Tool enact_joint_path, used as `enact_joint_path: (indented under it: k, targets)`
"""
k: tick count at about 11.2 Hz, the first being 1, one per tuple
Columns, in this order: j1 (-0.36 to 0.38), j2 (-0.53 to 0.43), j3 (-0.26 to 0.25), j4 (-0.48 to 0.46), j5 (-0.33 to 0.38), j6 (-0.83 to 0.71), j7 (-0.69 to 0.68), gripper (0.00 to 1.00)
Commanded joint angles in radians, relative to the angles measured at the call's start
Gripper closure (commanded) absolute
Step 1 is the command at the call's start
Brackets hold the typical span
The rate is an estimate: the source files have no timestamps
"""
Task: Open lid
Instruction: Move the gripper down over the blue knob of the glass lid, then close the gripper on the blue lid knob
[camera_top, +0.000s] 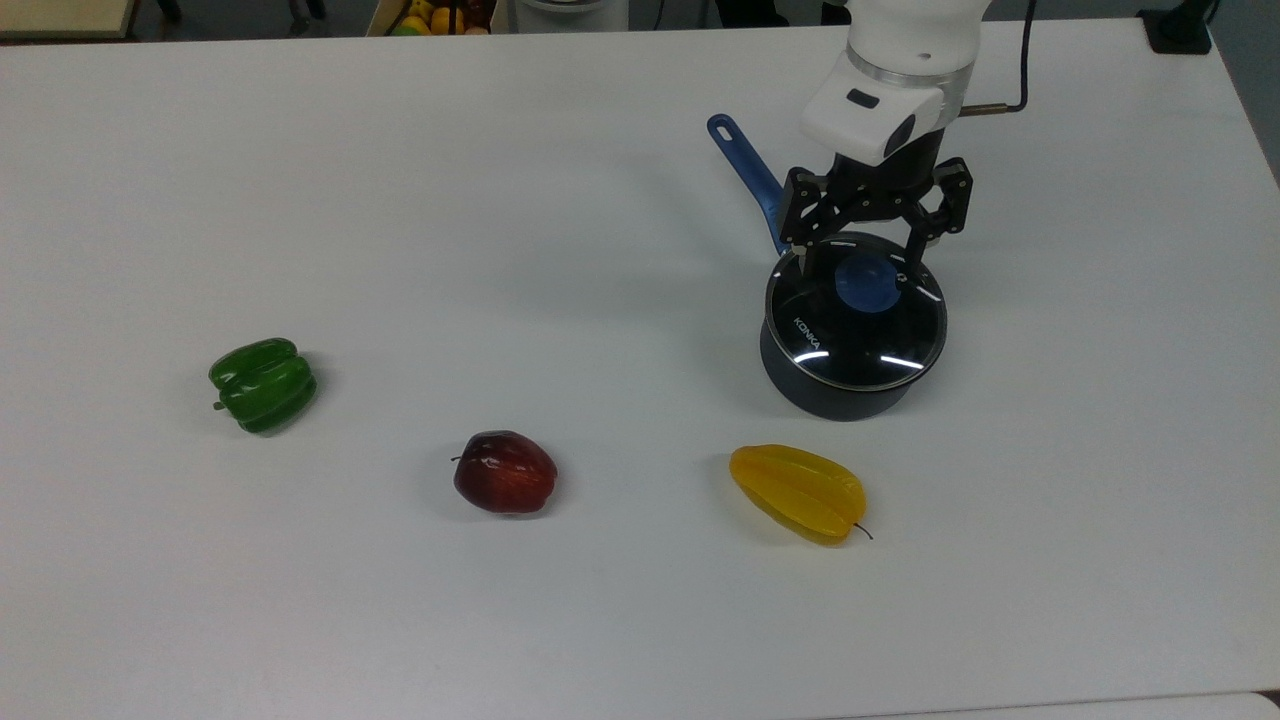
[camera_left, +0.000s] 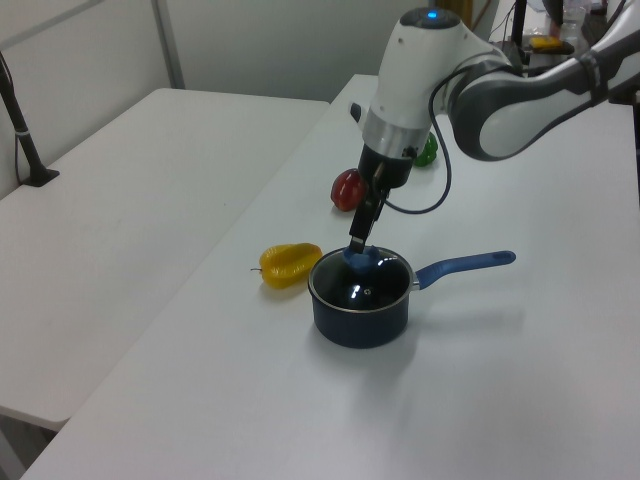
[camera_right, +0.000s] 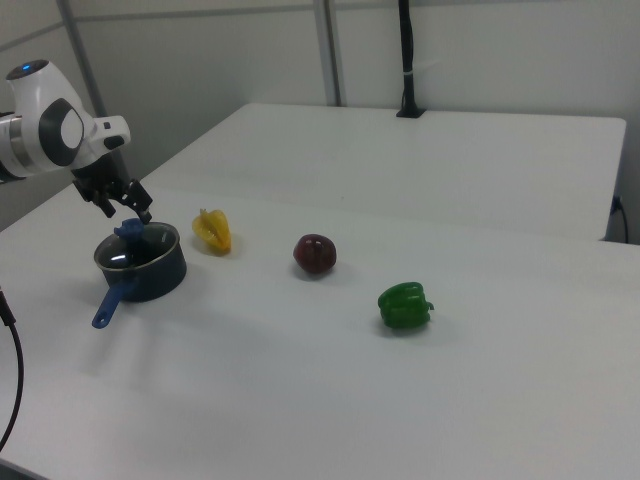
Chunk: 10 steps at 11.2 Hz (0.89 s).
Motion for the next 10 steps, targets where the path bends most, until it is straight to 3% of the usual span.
enact_joint_path:
  k: [1,5,10]
  targets:
    - [0.02,0.002,0.002,-0.022,-0.025,0.018,0.056,0.0]
    - [0.018,0.021,0.002,-0.022,-0.027,0.023,0.056,0.0]
    - [0.018,0.031,0.002,-0.019,-0.028,0.026,0.058,0.16]
